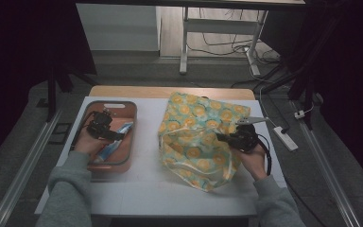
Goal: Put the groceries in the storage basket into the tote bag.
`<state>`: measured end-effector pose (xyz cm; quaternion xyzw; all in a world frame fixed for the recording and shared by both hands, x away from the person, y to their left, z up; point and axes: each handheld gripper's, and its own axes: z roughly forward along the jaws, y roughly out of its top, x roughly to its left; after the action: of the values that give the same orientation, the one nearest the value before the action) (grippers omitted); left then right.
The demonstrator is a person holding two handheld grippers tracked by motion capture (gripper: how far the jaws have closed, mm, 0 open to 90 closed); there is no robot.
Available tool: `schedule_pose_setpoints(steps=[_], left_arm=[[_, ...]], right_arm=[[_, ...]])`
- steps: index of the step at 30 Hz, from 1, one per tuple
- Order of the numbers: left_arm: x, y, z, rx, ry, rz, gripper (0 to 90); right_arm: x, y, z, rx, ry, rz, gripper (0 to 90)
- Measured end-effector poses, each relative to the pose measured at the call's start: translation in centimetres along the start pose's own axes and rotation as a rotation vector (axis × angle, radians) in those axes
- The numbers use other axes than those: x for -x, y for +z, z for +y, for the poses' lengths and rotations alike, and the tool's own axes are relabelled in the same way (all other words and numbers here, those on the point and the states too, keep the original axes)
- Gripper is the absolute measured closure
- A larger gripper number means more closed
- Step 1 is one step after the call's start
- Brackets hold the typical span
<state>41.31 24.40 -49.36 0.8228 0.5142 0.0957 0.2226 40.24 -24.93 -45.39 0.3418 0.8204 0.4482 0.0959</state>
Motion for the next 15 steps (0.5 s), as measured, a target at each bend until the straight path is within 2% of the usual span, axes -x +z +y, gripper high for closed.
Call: schedule_pose_setpoints(steps=[5,9,13,15], left_arm=[[-0.2,1.0,-0.1,-0.057,-0.008,0.001,26.0],[-0.4,1.1,-0.2,-0.076,-0.024,-0.006,33.8],[-0.6,1.4,-0.3,-0.113,-0.033,-0.048,42.5],[-0.6,1.6,-0.3,-0.125,-0.031,-0.051,45.2]], right_arm=[[0.0,0.0,0.0,-0.002,0.001,0.0,89.4],[-0.1,0.2,-0.1,-0.004,-0.001,0.002,89.4],[-0.1,0.2,-0.1,-0.007,0.001,0.002,89.4],[-0.1,0.2,-0.1,-0.006,0.001,0.001,89.4]])
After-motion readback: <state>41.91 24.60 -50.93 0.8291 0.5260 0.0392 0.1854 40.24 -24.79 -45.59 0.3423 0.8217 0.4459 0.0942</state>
